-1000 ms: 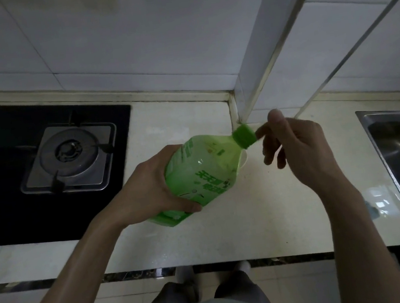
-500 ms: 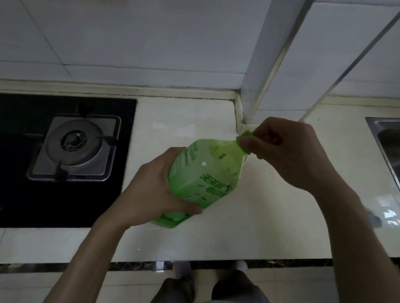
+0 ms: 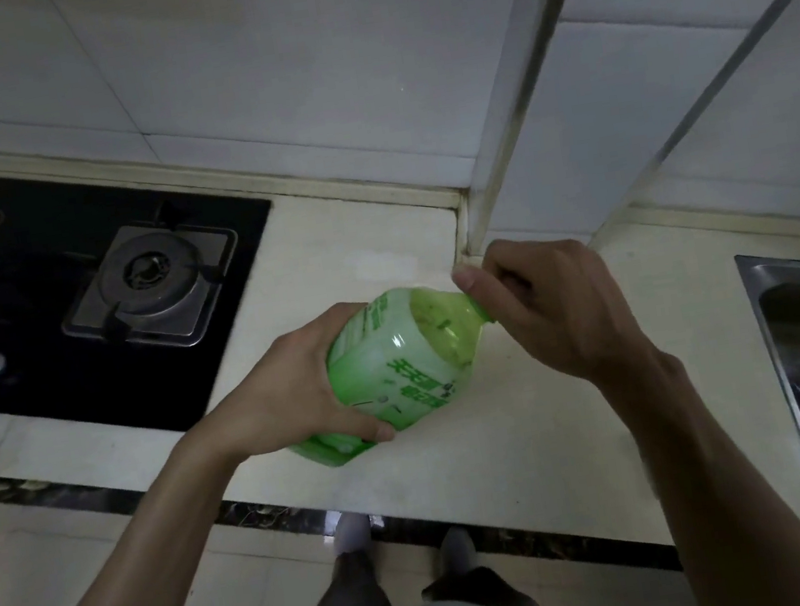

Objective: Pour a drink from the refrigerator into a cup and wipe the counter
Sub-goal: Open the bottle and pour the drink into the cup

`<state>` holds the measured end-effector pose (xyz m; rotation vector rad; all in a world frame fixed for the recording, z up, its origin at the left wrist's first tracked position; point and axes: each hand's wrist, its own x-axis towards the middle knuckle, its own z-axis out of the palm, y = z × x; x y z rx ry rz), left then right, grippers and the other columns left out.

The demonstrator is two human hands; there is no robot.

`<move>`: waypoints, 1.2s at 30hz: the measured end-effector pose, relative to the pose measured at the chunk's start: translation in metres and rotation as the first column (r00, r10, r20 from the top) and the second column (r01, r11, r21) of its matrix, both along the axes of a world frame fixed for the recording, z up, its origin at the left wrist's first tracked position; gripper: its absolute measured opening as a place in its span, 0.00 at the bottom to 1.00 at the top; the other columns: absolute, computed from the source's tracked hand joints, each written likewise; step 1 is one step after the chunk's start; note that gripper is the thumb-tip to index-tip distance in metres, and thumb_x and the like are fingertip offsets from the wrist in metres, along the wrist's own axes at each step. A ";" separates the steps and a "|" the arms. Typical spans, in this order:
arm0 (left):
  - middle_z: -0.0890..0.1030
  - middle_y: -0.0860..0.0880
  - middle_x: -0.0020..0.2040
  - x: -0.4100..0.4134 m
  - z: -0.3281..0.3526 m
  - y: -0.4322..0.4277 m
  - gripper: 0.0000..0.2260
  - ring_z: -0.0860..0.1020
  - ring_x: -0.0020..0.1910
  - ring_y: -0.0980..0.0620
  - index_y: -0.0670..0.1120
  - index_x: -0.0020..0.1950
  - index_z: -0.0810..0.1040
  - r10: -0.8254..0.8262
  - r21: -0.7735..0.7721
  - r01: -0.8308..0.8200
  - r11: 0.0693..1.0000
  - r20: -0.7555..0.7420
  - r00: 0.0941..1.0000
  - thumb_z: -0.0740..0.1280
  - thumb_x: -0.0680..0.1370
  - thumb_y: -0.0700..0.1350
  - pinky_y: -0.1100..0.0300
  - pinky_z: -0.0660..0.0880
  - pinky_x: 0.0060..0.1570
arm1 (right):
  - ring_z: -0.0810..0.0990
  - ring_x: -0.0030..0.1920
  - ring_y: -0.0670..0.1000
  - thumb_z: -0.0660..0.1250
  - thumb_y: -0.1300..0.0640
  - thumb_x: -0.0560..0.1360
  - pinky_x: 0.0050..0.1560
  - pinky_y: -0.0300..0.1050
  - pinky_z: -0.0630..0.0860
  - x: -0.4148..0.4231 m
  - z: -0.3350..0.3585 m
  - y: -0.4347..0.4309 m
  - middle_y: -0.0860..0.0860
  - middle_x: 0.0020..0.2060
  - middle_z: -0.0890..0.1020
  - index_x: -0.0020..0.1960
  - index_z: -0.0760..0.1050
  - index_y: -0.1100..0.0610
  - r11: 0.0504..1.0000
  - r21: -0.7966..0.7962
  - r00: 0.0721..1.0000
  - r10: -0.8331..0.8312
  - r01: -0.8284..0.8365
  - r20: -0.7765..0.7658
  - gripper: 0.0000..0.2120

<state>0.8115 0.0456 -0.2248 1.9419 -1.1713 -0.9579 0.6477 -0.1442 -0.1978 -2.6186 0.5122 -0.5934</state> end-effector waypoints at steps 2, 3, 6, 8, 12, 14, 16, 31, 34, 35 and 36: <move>0.79 0.63 0.53 -0.014 0.005 -0.005 0.40 0.78 0.54 0.66 0.58 0.64 0.72 -0.005 0.009 0.005 1.000 -0.006 1.000 0.85 0.57 0.45 0.72 0.76 0.48 | 0.63 0.19 0.47 0.58 0.44 0.79 0.26 0.37 0.55 -0.011 0.001 -0.007 0.45 0.19 0.63 0.27 0.61 0.51 0.997 -0.070 0.998 0.022 -0.017 0.066 0.24; 0.79 0.63 0.53 -0.023 0.006 -0.008 0.40 0.78 0.54 0.66 0.58 0.64 0.72 0.003 0.009 -0.003 1.000 -0.001 1.000 0.85 0.57 0.45 0.72 0.76 0.48 | 0.61 0.18 0.48 0.57 0.46 0.79 0.26 0.36 0.53 -0.016 0.001 -0.010 0.46 0.18 0.62 0.25 0.59 0.51 0.996 -0.093 0.996 -0.001 0.009 0.084 0.25; 0.79 0.63 0.53 -0.051 0.006 -0.017 0.41 0.77 0.53 0.66 0.60 0.65 0.70 0.068 -0.001 -0.068 0.998 0.095 0.993 0.85 0.57 0.50 0.72 0.74 0.46 | 0.61 0.19 0.50 0.54 0.44 0.79 0.26 0.39 0.59 -0.025 0.002 -0.015 0.49 0.18 0.61 0.23 0.57 0.55 0.977 -0.012 0.975 -0.212 0.212 -0.072 0.29; 0.78 0.63 0.54 -0.067 0.004 -0.021 0.41 0.76 0.53 0.67 0.59 0.66 0.70 0.114 -0.008 -0.114 0.993 0.139 0.984 0.84 0.56 0.51 0.70 0.73 0.47 | 0.66 0.23 0.52 0.53 0.39 0.80 0.30 0.43 0.65 -0.031 0.000 -0.021 0.51 0.20 0.63 0.25 0.59 0.57 0.953 0.059 0.930 -0.275 0.297 -0.245 0.31; 0.80 0.60 0.53 -0.079 0.006 -0.021 0.40 0.79 0.52 0.64 0.60 0.64 0.71 0.164 0.027 -0.165 0.986 0.019 0.986 0.85 0.57 0.49 0.65 0.77 0.47 | 0.67 0.24 0.50 0.49 0.31 0.77 0.29 0.42 0.60 -0.045 0.004 -0.030 0.49 0.21 0.65 0.27 0.59 0.54 0.994 0.028 0.981 -0.095 0.101 -0.171 0.31; 0.81 0.60 0.53 -0.082 0.013 -0.019 0.38 0.80 0.52 0.62 0.60 0.63 0.72 0.134 0.037 -0.133 0.990 -0.036 0.990 0.85 0.58 0.46 0.64 0.79 0.47 | 0.68 0.23 0.49 0.49 0.33 0.77 0.29 0.42 0.59 -0.048 0.006 -0.033 0.48 0.21 0.67 0.29 0.62 0.52 1.000 -0.019 0.997 0.010 -0.012 -0.077 0.28; 0.81 0.60 0.52 -0.085 0.019 -0.017 0.36 0.81 0.52 0.62 0.59 0.62 0.73 0.123 0.040 -0.121 0.992 -0.068 0.990 0.84 0.59 0.42 0.67 0.79 0.46 | 0.67 0.22 0.52 0.51 0.39 0.79 0.27 0.42 0.61 -0.046 0.009 -0.036 0.50 0.20 0.67 0.28 0.63 0.54 0.992 -0.079 0.995 0.100 -0.099 0.007 0.27; 0.83 0.55 0.52 -0.073 0.027 0.010 0.36 0.83 0.51 0.57 0.55 0.62 0.74 0.182 -0.016 -0.186 0.982 -0.136 0.974 0.84 0.59 0.38 0.60 0.81 0.48 | 0.65 0.23 0.48 0.50 0.34 0.77 0.29 0.43 0.60 -0.017 0.035 -0.021 0.48 0.20 0.64 0.26 0.64 0.56 0.952 -0.189 0.970 0.236 -0.242 -0.052 0.31; 0.83 0.52 0.52 -0.064 0.032 0.018 0.35 0.83 0.52 0.54 0.53 0.62 0.75 0.145 -0.032 -0.152 0.988 -0.173 0.974 0.83 0.60 0.35 0.59 0.81 0.48 | 0.63 0.21 0.51 0.55 0.44 0.79 0.25 0.42 0.59 -0.010 0.038 -0.013 0.49 0.18 0.65 0.24 0.65 0.58 0.911 -0.309 0.947 0.311 -0.273 0.083 0.29; 0.83 0.53 0.52 -0.061 0.033 0.020 0.35 0.83 0.52 0.55 0.53 0.62 0.75 0.148 -0.038 -0.156 0.987 -0.165 0.975 0.83 0.60 0.36 0.58 0.82 0.49 | 0.63 0.20 0.52 0.54 0.46 0.79 0.25 0.41 0.58 -0.006 0.038 -0.008 0.50 0.17 0.64 0.23 0.64 0.58 0.915 -0.332 0.955 0.278 -0.230 0.105 0.29; 0.83 0.54 0.52 -0.058 0.032 0.023 0.36 0.83 0.52 0.56 0.55 0.62 0.74 0.160 -0.045 -0.168 0.985 -0.144 0.977 0.84 0.59 0.38 0.57 0.82 0.50 | 0.63 0.20 0.53 0.53 0.47 0.78 0.26 0.40 0.56 -0.002 0.040 -0.003 0.50 0.17 0.63 0.22 0.63 0.57 0.929 -0.336 0.974 0.201 -0.157 0.100 0.28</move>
